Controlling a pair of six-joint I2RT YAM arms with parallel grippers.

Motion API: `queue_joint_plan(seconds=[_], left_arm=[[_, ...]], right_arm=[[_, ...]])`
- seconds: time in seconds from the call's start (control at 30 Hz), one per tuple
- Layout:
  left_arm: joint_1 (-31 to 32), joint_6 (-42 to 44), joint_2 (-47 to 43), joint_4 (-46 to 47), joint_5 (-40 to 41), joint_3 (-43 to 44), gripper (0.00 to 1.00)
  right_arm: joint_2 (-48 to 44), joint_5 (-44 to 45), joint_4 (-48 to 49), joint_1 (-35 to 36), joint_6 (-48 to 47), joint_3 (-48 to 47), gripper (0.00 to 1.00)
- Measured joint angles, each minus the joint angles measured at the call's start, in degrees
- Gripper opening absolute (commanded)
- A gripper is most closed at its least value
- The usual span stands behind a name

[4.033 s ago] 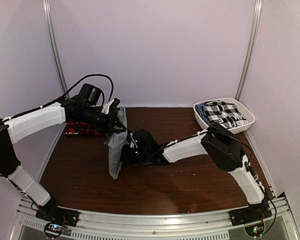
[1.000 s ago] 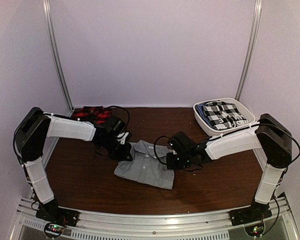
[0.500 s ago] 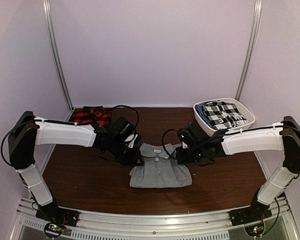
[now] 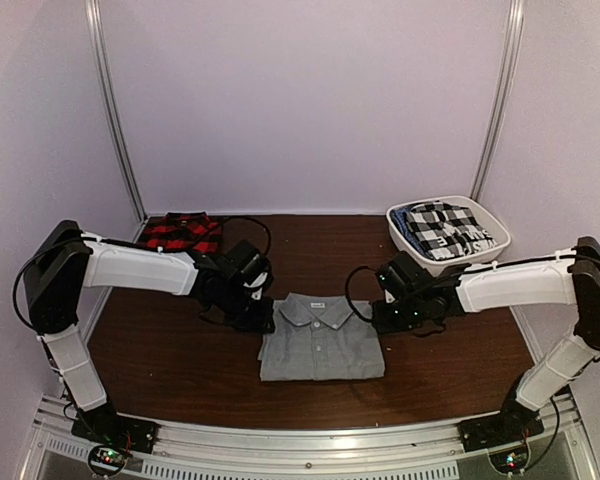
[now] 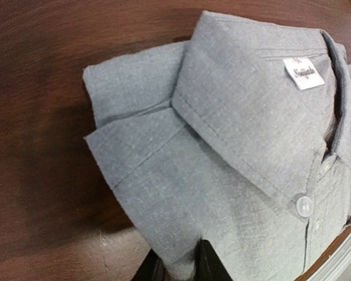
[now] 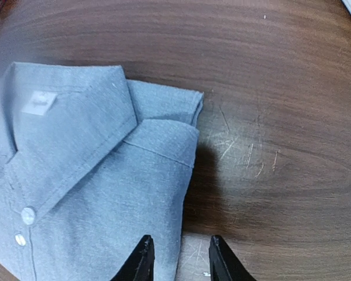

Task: Fold and stack the long sleeve shirts
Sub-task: Smooth out the square-folded shirt at the center of the board.

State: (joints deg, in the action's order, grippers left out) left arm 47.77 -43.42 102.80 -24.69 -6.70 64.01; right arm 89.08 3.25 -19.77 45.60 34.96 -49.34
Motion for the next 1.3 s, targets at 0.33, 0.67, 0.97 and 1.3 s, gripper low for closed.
queue_joint_plan(seconds=[0.33,0.67,0.97,1.3], left_arm=[[-1.2,1.1,0.0,0.7,0.2,-3.4,0.07],[-1.2,1.3,0.0,0.8,-0.3,-3.4,0.06],[-1.2,1.4,-0.5,0.8,0.1,-3.7,0.11],[-4.2,1.5,-8.8,0.6,3.4,-5.1,0.27]], right_arm=[[-2.7,-0.3,1.4,3.3,1.8,-5.3,0.27],[6.9,-3.4,10.3,-0.3,3.0,-3.9,0.23],[8.9,-4.3,12.8,-2.9,2.9,0.1,0.24],[0.1,-2.7,8.4,-1.1,2.5,-1.0,0.46]])
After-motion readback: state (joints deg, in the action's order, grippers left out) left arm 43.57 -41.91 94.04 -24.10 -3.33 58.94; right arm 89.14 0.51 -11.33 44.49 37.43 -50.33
